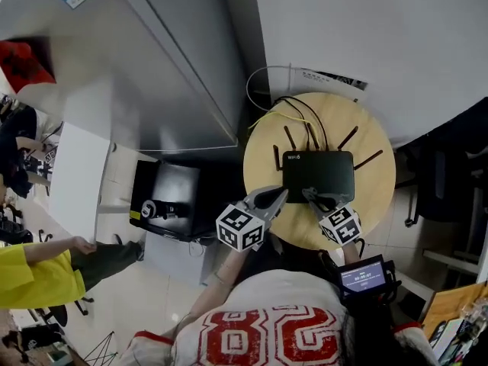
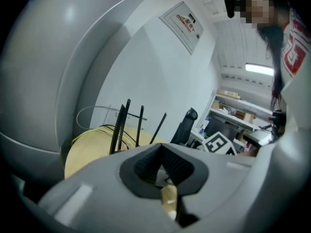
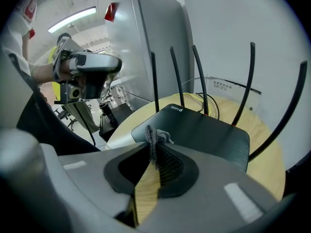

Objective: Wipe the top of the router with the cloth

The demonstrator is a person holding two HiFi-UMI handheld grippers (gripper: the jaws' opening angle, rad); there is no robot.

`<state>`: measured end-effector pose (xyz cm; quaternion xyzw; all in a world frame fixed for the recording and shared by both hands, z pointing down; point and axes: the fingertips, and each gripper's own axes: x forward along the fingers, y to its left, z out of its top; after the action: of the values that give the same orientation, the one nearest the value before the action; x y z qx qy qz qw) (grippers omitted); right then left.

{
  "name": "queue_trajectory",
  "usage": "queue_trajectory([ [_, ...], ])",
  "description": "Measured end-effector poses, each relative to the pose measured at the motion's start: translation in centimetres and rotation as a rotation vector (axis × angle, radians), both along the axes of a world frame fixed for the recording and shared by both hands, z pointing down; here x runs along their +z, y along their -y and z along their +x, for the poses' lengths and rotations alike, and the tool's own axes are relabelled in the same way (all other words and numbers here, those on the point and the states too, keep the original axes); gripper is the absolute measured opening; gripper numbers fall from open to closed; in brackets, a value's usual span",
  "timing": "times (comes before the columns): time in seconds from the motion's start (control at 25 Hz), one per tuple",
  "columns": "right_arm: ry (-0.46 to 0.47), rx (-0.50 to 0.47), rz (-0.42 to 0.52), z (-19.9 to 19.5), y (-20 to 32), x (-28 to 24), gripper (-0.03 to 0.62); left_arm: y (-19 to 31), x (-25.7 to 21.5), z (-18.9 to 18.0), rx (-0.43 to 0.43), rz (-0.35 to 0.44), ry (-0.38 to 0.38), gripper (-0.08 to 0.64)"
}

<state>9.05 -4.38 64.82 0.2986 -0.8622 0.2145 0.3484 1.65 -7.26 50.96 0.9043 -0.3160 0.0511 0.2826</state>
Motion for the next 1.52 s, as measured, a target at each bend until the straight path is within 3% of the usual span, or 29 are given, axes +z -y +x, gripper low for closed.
queue_trajectory([
  [0.2, 0.012, -0.027, -0.015, -0.1, -1.3, 0.0, 0.037, 0.2, 0.1, 1.1, 0.014, 0.0, -0.004, 0.0],
  [0.4, 0.014, -0.005, 0.026, 1.3, 1.6, -0.7, 0.037, -0.1, 0.2, 1.6, 0.01, -0.002, 0.003, 0.0],
  [1.0, -0.065, 0.091, 0.105, 5.8, 11.1, -0.6, 0.037, -0.7, 0.6, -1.6, -0.135, -0.014, 0.04, 0.0],
  [1.2, -0.086, 0.073, 0.084, 6.4, 10.4, 0.2, 0.037, -0.9, 0.6, -1.5, -0.144, -0.014, 0.044, 0.0],
  [1.52, -0.039, 0.08, 0.057, 6.2, 6.0, 0.3, 0.037, -1.1, 0.7, 0.9, -0.081, -0.01, 0.036, 0.0],
])
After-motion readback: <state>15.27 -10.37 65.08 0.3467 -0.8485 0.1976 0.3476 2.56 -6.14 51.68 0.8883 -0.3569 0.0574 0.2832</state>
